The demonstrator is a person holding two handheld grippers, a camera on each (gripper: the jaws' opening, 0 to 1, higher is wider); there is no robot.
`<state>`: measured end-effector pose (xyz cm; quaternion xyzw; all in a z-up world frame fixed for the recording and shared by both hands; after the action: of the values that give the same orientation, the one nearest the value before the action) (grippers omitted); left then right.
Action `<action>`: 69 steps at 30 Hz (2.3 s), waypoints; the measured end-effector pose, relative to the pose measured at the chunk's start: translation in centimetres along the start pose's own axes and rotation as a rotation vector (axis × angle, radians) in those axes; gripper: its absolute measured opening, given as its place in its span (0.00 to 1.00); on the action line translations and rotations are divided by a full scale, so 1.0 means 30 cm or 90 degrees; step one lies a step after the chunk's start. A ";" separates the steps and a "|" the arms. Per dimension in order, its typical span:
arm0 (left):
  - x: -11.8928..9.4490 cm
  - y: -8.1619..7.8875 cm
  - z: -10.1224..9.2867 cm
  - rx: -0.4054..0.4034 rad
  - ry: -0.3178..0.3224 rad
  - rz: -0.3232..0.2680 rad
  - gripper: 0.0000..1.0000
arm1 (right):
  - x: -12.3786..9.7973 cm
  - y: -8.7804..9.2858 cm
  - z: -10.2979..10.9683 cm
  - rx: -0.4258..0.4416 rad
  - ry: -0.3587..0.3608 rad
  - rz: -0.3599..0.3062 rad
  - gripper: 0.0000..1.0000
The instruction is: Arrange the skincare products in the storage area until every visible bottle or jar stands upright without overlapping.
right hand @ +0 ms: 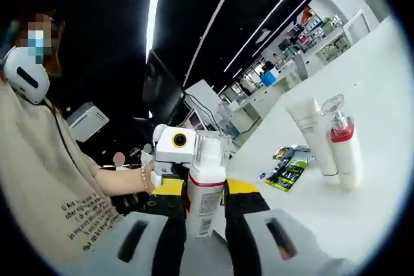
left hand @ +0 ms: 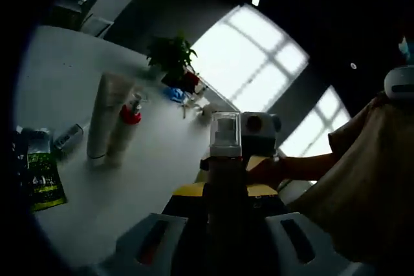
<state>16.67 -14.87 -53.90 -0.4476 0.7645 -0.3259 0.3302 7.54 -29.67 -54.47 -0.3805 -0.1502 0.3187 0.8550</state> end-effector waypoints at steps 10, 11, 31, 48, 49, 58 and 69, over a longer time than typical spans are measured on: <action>0.033 -0.017 0.009 0.120 -0.062 0.082 0.19 | 0.004 -0.029 -0.029 -0.106 0.018 0.073 0.19; 0.040 -0.020 0.012 0.138 -0.077 0.096 0.18 | 0.004 -0.031 -0.035 -0.123 0.027 0.086 0.19; 0.269 0.076 0.162 0.443 -0.255 0.174 0.19 | -0.043 -0.017 -0.193 -0.303 0.188 0.242 0.22; 0.316 0.148 0.289 0.423 -0.255 0.202 0.19 | -0.014 0.042 -0.300 -0.318 0.242 0.294 0.22; 0.317 0.148 0.293 0.424 -0.256 0.203 0.19 | -0.013 0.041 -0.310 -0.317 0.244 0.293 0.22; 0.325 0.120 0.347 0.419 -0.263 0.198 0.20 | 0.009 0.009 -0.364 -0.319 0.245 0.292 0.22; 0.355 0.062 0.419 0.433 -0.234 0.211 0.20 | 0.016 -0.037 -0.424 -0.303 0.269 0.267 0.23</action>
<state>21.75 -26.29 -64.82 -0.2348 0.6032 -0.4173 0.6379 14.72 -36.97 -62.09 -0.6483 0.0409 0.3577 0.6709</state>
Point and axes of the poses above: the point that each gripper's makers call its tool centre point, and the gripper's own axes: x roughly forward along the fingers, z roughly to its left, y roughly out of its underside, the point moved 10 cm from there along -x, roughly backward along the fingers, and after that the axes turned 7 degrees about x, right-handed, at the moved point
